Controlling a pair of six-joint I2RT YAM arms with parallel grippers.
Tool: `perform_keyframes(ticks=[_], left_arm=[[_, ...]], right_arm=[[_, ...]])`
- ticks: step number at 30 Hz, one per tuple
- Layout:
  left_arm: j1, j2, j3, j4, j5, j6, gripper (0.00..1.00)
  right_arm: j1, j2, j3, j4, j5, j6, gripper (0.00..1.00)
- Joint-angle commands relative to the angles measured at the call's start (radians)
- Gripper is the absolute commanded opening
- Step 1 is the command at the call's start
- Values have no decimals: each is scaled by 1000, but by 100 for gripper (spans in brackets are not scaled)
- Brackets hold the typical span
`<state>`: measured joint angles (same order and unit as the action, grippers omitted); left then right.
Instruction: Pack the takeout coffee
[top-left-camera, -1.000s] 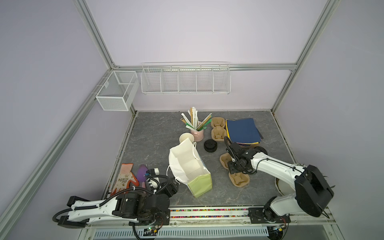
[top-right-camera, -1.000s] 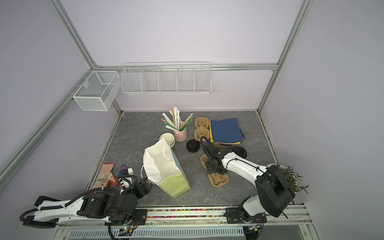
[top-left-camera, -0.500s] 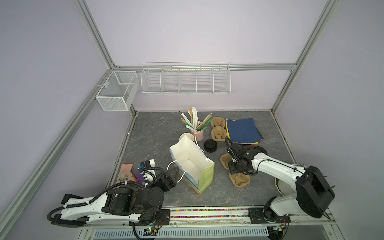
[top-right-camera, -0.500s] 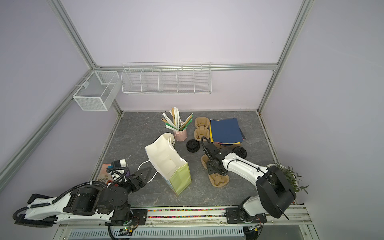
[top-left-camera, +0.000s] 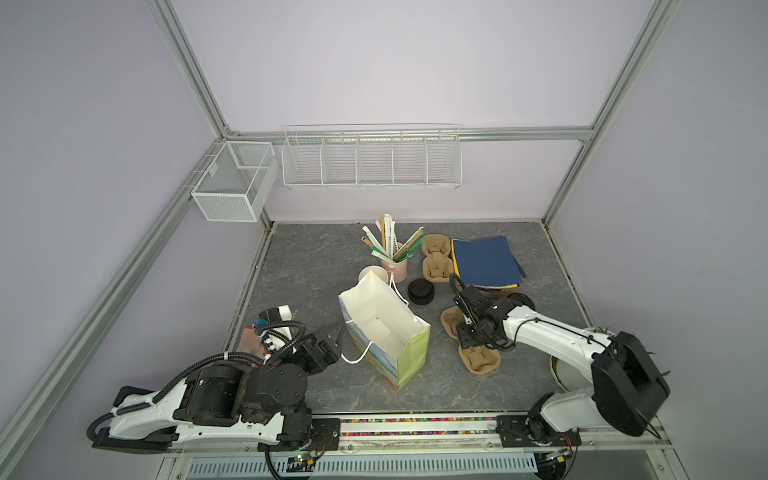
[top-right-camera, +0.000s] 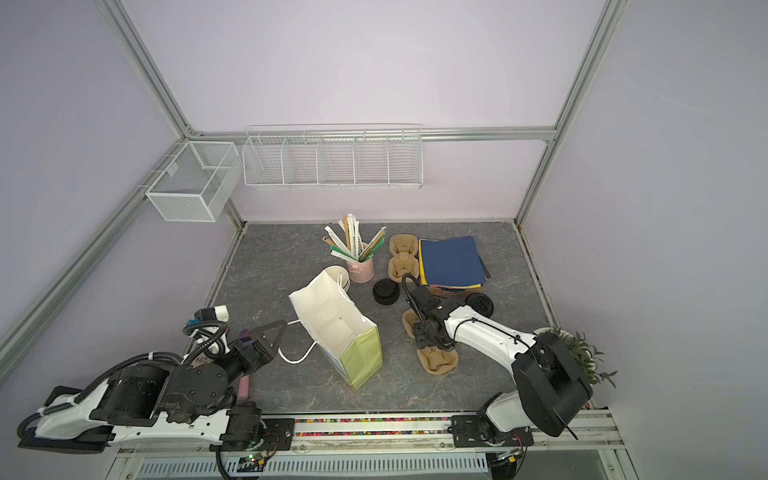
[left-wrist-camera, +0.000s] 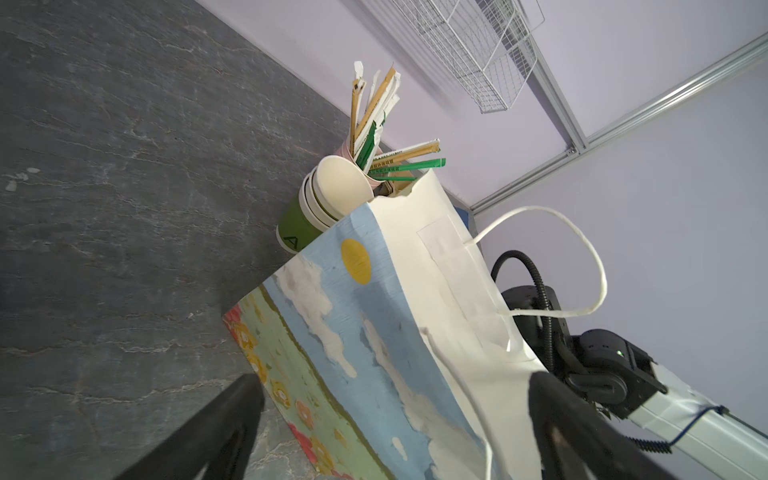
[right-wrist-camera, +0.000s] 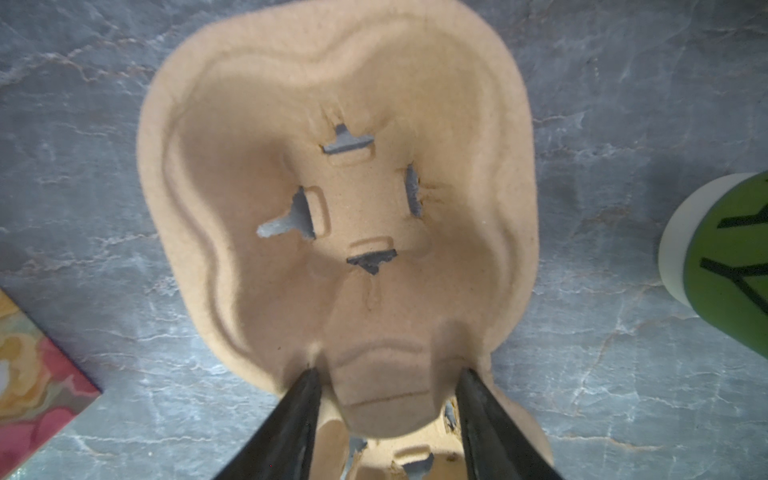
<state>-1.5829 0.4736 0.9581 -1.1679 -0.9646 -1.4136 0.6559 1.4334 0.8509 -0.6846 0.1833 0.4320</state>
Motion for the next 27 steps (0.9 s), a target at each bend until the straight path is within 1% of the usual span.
perform_keyframes(ticks=[1,4,6,12,13,19,23,25,27], left_arm=[[3,-63,-44,-154,-77,-159,99],[3,-130,-97,-188,-108,-268,98],[3,-155,-128,-180,-117,-293,96],[2,-119,-232,-190,-83,-451,96],[2,-120,-255,-174,-71,-458,95],[3,-140,-362,-73,-39,-454,95],[14,-137,-417,39,-30,-340,94],[43,-118,-429,74,-12,-283,94],[92,-91,-449,130,32,-219,94]], right_arm=[[-7,-21,-28,-25,-5,-12,57],[-7,-28,-31,-25,-9,-12,57],[-7,-31,-29,-27,-9,-13,57],[-6,-31,-32,-23,-18,-10,56],[-7,-32,-32,-23,-19,-10,56],[-6,-50,-35,-27,-24,-7,55],[-6,-53,-37,-25,-24,-4,55],[-6,-50,-39,-23,-26,-3,55],[-6,-49,-43,-17,-30,-1,55]])
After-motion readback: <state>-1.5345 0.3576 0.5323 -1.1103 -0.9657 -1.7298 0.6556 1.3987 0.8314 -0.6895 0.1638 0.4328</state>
